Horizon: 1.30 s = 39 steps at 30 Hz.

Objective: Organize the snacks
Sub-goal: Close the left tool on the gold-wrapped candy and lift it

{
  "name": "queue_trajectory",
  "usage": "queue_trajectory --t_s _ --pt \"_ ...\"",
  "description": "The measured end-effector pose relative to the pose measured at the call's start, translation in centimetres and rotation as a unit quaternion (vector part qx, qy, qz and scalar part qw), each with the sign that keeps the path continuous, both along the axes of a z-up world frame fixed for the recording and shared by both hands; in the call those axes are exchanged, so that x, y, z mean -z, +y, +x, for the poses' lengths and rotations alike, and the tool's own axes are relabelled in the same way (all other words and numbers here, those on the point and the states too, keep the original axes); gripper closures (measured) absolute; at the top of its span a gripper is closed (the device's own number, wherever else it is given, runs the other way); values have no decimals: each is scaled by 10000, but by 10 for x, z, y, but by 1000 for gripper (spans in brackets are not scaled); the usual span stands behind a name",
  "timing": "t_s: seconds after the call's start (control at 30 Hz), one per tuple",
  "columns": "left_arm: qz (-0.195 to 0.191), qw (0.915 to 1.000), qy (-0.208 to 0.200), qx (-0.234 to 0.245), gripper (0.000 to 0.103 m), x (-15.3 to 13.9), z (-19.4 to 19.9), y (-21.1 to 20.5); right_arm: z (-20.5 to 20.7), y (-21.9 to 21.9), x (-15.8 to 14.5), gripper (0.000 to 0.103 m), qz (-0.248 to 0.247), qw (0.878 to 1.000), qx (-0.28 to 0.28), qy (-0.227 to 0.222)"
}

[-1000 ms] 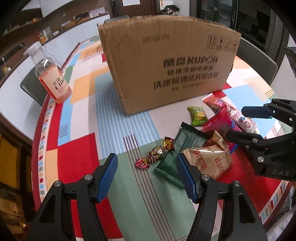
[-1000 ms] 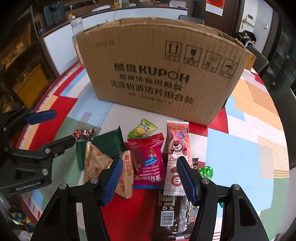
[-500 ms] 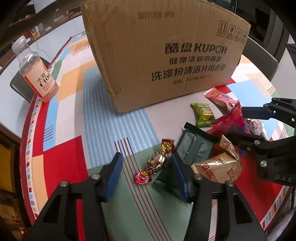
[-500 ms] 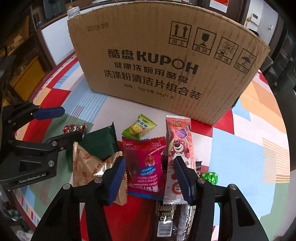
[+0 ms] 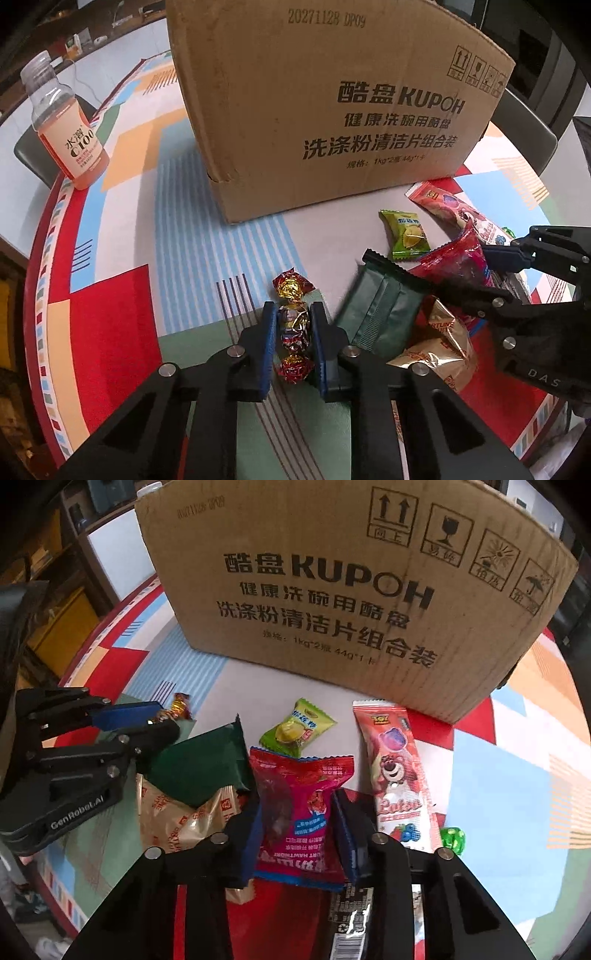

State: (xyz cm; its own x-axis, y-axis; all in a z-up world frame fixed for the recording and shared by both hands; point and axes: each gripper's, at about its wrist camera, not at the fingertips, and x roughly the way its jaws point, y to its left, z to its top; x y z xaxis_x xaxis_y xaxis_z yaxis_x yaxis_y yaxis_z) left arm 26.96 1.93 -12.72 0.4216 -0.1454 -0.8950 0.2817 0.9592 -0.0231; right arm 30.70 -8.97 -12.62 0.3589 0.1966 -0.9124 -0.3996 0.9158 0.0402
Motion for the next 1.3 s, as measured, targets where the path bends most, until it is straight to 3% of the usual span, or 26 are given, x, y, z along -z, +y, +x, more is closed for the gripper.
queue_trajectory --t_s 0.3,0.63,0.77,0.93,1.03,1.17,1.3 --pt "-93 9988 -446 -153 84 -34 -20 -1 -6 -13 -21 69 225 9993 175 -261" --pt "-362 9924 -1167 -130 85 -84 -35 -7 -21 -29 -77 69 550 9935 263 -958" --pt "-312 9950 -935 -138 84 -74 -26 -3 -19 -27 -86 69 611 9919 264 -1082" --pt "-265 9990 -357 -62 77 -40 -13 3 -8 -16 -68 69 638 9944 251 -805" --pt "-134 9997 -209 -40 77 -25 -8 3 -5 -10 -53 69 568 9961 249 -633" --pt "-36 9999 -69 68 68 -10 -1 -1 -3 -6 -42 69 497 9973 224 -498" --pt "45 9999 52 76 69 2 7 -5 -1 -8 -35 69 475 9977 270 -414"
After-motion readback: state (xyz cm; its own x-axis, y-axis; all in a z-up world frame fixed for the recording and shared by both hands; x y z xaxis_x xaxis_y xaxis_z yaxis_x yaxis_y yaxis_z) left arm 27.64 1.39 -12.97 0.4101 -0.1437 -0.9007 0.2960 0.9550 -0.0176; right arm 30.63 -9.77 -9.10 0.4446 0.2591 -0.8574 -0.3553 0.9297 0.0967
